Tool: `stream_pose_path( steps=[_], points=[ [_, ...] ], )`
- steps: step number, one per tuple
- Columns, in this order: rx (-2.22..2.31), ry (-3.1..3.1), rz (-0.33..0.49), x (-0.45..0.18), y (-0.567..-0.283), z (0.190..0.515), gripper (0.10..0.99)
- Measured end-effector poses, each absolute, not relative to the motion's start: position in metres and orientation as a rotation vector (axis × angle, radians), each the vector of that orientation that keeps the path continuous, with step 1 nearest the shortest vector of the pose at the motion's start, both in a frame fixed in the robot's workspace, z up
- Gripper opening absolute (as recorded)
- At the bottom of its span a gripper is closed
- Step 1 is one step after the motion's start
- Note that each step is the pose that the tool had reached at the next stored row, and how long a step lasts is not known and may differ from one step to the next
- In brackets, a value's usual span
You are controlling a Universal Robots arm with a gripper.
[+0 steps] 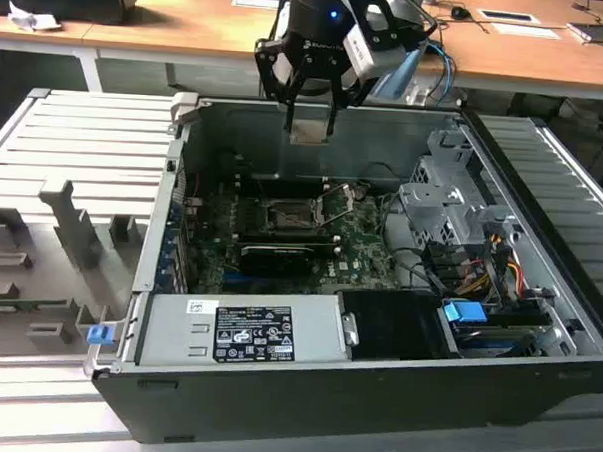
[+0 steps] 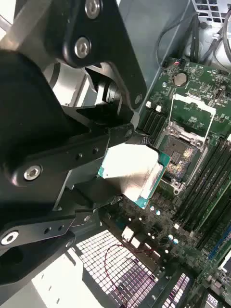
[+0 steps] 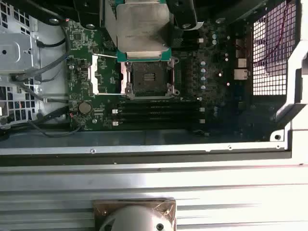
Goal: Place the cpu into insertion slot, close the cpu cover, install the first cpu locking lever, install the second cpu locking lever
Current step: 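Place the cpu into insertion slot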
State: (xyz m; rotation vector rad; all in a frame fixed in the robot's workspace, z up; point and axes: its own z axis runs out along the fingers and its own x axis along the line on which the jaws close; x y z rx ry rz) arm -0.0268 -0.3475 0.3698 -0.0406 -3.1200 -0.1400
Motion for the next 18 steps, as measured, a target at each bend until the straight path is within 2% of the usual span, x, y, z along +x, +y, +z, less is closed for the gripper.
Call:
stream_pose_path(
  steps=[18],
  points=[
    [-0.156,-3.12,-0.14,-0.027,-0.3475,0.3674,0.529]
  ],
)
